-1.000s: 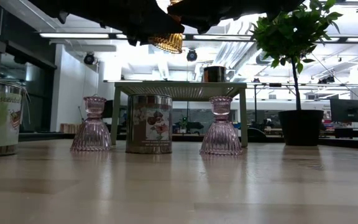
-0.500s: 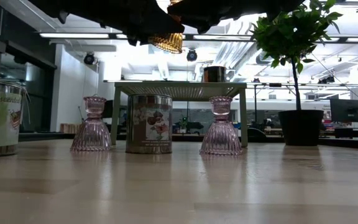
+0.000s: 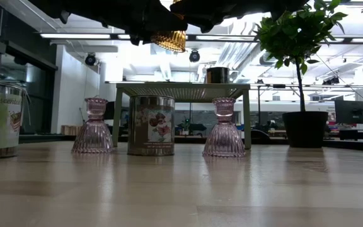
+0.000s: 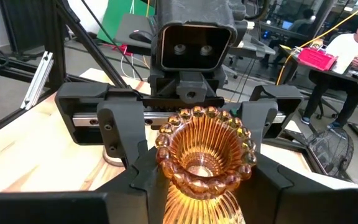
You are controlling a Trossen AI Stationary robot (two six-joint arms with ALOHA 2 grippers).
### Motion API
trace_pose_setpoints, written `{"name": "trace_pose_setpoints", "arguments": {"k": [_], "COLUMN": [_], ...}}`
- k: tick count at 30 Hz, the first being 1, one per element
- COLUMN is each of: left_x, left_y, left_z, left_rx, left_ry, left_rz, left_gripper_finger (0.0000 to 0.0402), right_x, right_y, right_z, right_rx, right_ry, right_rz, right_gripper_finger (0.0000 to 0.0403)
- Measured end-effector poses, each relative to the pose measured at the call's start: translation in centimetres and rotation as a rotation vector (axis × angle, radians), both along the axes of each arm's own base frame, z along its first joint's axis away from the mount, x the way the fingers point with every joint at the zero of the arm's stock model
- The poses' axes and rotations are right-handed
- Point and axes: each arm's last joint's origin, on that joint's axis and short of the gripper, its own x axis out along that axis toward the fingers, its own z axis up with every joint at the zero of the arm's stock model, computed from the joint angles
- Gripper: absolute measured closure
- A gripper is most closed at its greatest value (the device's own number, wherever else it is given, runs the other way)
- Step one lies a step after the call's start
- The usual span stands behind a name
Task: Pick & Place candle stick holders
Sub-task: Put the yellow candle holder on the shelf
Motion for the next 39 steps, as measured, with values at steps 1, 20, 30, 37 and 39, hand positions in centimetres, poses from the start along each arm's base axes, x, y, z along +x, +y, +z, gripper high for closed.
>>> {"name": "trace_pose_setpoints", "arguments": {"k": [1, 20, 30, 37, 39], "left_x": [0.0, -0.1, -0.5, -0.4, -0.5], "left_y": [0.0, 0.3, 1.2, 4.7, 6.0], "left_z": [0.0, 0.1, 0.5, 0.6, 0.6], "left_rx": [-0.001, 0.006, 0.016, -0.050, -0.056], "left_ry": [0.000, -0.009, -0.051, -0.103, -0.104], "left_rz": [-0.001, 0.110, 0.402, 0.492, 0.511], "left_gripper_finger": [0.0136, 0.0136, 0.0136, 0.0136, 0.0136], "right_x": [0.0, -2.0, -4.9, -5.7, -5.9], "right_y": [0.0, -0.4, -0.8, -0.9, -0.9], "right_z": [0.0, 2.0, 2.5, 1.4, 0.8], "right_rx": [-0.002, -0.015, 0.001, 0.029, 0.038], "right_ry": [0.000, 0.014, 0.172, 0.208, 0.221], "right_rz": [-0.006, -0.153, -0.366, -0.409, -0.412], "right_gripper_finger": [0.0249, 0.0185, 0.0186, 0.0189, 0.0191]}}
